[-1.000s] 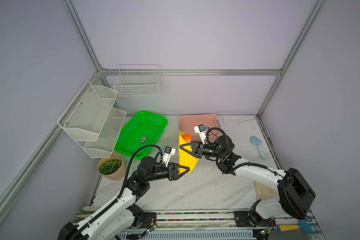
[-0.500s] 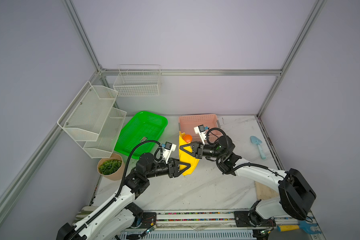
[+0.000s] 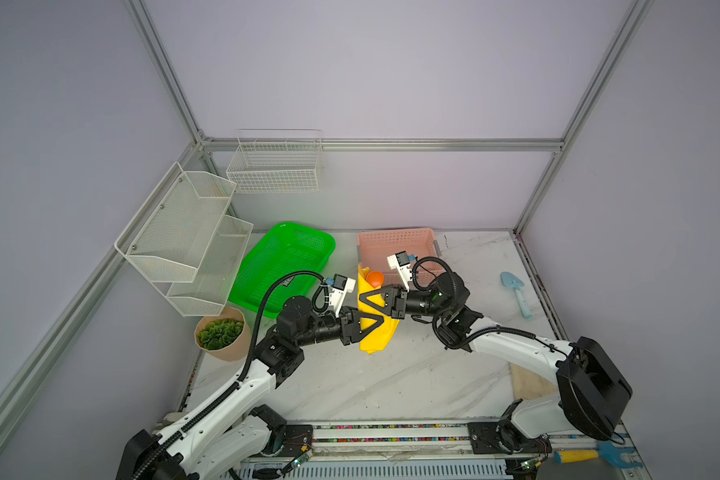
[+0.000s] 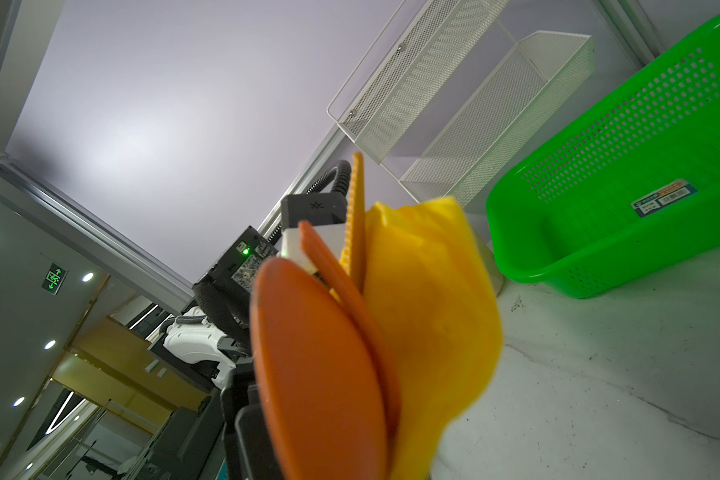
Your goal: Place the utensils on the paper napkin and roll it up
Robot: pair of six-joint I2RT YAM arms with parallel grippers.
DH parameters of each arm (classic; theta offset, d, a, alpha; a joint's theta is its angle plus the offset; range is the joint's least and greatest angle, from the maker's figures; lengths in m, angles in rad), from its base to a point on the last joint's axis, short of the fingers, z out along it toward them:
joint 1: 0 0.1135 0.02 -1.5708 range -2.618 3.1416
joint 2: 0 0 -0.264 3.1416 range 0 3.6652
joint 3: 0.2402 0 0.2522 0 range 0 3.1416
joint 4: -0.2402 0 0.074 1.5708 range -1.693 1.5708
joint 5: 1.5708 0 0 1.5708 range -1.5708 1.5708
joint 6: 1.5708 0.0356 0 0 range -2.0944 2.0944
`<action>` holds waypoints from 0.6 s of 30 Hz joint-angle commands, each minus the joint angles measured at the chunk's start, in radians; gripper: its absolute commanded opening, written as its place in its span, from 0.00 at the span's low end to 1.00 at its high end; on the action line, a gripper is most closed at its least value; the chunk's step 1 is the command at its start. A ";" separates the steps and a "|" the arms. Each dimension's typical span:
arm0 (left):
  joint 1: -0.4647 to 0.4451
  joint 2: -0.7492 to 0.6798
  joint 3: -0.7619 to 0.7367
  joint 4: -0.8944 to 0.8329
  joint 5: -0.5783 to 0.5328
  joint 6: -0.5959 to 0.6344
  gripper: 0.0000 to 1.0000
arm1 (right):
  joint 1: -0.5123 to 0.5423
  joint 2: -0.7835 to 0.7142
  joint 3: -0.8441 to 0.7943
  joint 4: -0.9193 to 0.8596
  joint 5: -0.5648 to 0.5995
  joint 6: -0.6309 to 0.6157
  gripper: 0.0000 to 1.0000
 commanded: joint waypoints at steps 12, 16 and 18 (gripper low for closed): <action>0.010 -0.003 0.058 0.090 0.033 -0.006 0.10 | 0.004 -0.013 0.012 0.032 -0.018 0.003 0.00; 0.010 -0.003 0.048 0.114 0.044 -0.015 0.06 | 0.003 -0.017 0.020 0.021 -0.015 0.003 0.00; 0.010 -0.007 0.042 0.127 0.042 -0.020 0.05 | 0.003 -0.024 0.023 0.012 -0.012 0.003 0.07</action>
